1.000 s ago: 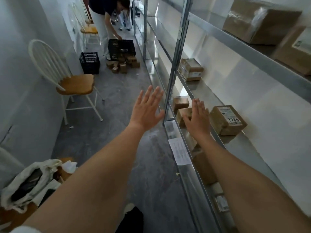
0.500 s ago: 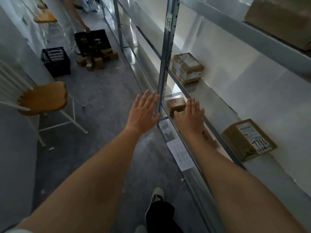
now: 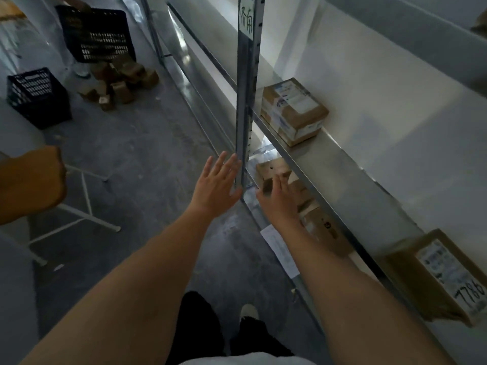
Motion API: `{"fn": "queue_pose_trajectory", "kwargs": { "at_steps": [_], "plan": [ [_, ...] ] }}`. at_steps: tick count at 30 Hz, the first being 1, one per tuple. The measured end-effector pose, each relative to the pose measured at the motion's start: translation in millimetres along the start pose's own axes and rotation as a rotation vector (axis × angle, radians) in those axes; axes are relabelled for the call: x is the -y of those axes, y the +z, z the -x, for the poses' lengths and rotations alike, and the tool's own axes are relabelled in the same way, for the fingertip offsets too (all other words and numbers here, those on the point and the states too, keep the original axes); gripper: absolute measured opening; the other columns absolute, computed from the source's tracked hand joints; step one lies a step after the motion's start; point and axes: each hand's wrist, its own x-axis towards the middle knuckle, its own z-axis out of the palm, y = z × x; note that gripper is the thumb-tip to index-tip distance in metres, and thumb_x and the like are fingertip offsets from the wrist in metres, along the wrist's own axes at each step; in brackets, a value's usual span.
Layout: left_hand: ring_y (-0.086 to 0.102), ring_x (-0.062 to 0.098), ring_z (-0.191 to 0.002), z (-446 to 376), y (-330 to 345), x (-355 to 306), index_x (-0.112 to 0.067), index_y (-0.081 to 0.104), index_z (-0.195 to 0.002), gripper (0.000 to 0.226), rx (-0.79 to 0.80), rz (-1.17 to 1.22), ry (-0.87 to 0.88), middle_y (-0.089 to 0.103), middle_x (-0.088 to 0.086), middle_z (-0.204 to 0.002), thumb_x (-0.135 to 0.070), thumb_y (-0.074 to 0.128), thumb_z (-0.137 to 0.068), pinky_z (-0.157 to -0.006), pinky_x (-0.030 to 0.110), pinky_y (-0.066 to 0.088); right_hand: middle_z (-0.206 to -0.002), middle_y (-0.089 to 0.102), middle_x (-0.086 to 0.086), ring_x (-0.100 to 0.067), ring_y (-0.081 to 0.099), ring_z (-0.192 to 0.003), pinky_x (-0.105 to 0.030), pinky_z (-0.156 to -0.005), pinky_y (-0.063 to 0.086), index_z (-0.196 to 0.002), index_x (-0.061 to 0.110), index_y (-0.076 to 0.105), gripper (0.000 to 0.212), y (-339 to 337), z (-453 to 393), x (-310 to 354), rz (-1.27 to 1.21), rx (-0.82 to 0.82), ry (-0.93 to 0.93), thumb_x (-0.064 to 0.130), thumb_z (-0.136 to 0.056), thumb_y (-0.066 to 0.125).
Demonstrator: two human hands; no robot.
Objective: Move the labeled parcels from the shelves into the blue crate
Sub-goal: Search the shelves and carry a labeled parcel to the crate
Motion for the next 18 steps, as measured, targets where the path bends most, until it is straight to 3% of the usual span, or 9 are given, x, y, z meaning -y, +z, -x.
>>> {"fn": "queue_pose_trajectory", "kwargs": {
  "at_steps": [5, 9, 11, 15, 18],
  "plan": [
    [-0.001, 0.023, -0.149, -58, 36, 30, -0.018, 0.007, -0.153, 0.07, 0.064, 0.042, 0.112, 0.007, 0.004, -0.162, -0.054, 0.018, -0.095, -0.121, 0.047, 0.003, -0.163, 0.012, -0.009, -0.025, 0.013, -0.149, -0.04, -0.119, 0.016, -0.155, 0.011, 0.013, 0.077, 29, -45, 0, 0.032, 0.065, 0.142, 0.05, -0.096, 0.045],
    [0.003, 0.022, -0.149, -101, 72, 74, -0.017, 0.011, -0.153, 0.067, 0.168, 0.125, 0.181, 0.012, 0.005, -0.161, -0.052, 0.021, -0.097, -0.122, 0.044, 0.005, -0.162, 0.015, -0.007, -0.029, 0.023, -0.145, -0.049, -0.114, 0.029, -0.155, 0.018, 0.014, 0.075, 60, -87, 9, -0.149, 0.164, 0.396, 0.053, -0.096, 0.045],
    [0.005, 0.022, -0.149, -119, 90, 98, -0.017, 0.014, -0.153, 0.07, 0.233, 0.155, 0.231, 0.014, 0.005, -0.161, -0.055, 0.017, -0.095, -0.122, 0.043, 0.005, -0.161, 0.018, -0.009, -0.03, 0.026, -0.144, -0.048, -0.113, 0.03, -0.155, 0.017, 0.016, 0.074, 77, -104, 16, -0.24, 0.143, 0.512, 0.051, -0.096, 0.046],
    [0.003, 0.019, -0.149, -152, 123, 131, -0.015, 0.013, -0.153, 0.064, 0.338, 0.26, 0.299, 0.011, 0.005, -0.161, -0.044, 0.032, -0.099, -0.122, 0.037, 0.004, -0.161, 0.019, -0.008, -0.028, 0.023, -0.146, -0.044, -0.114, 0.027, -0.155, 0.014, 0.016, 0.074, 121, -121, 32, -0.453, 0.062, 0.693, 0.044, -0.097, 0.051],
    [0.009, 0.021, -0.149, -176, 152, 139, -0.016, 0.014, -0.153, 0.064, 0.399, 0.347, 0.322, 0.015, 0.005, -0.16, -0.038, 0.039, -0.099, -0.121, 0.038, 0.012, -0.16, 0.023, -0.008, -0.026, 0.028, -0.144, -0.037, -0.112, 0.028, -0.153, 0.012, 0.018, 0.071, 153, -137, 32, -0.585, 0.0, 0.789, 0.036, -0.097, 0.053]
  ]
}}
